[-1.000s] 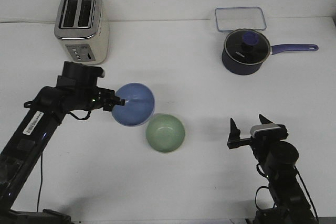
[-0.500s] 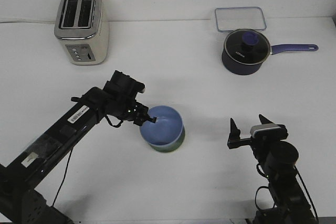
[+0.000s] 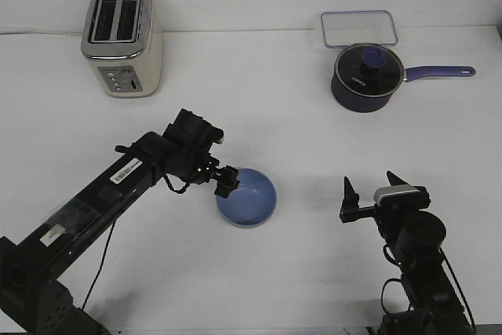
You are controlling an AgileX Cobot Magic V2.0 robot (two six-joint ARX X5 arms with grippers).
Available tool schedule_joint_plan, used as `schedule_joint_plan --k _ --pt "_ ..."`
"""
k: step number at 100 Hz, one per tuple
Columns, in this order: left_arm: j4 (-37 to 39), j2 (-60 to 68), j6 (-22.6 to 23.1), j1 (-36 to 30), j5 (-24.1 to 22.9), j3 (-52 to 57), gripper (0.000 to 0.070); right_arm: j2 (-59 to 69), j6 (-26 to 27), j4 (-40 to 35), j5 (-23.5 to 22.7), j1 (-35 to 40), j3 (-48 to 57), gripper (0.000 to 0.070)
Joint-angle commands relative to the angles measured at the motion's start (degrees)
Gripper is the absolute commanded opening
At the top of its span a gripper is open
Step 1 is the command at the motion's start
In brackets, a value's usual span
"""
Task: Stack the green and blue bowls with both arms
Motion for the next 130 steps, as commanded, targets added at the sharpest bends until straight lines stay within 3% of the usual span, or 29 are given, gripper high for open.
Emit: schedule_joint_plan --k 1,35,52,78,91,130 --pt "0.26 1.22 1.51 -0.22 0.09 0.68 0.0465 0.31 -0.04 0.59 0.11 0.11 0.35 0.07" --pt "5.14 -6.64 4.52 4.57 -0.7 0.68 0.0463 0.31 -0.04 0.59 0.11 0.11 0.35 0.07" --pt "4.94 -13.94 5.42 10.58 -6.38 0.68 0.0463 0.31 -0.04 0.59 0.11 0.11 0.35 0.07" --pt "6.36 -25.75 5.62 20.24 -7.17 -1.29 0.0463 0.31 -0.04 0.61 0.09 0.11 0.35 0.07" --pt "11.91 -33.53 5.44 22.56 -9.25 -9.11 0.0463 0.31 -0.04 0.63 0.11 0.11 0.35 0.07" --pt "35.28 -60.83 -0.04 23.26 -13.25 -46.66 0.0464 0.28 -0.04 0.63 0.09 0.11 0.35 0.07"
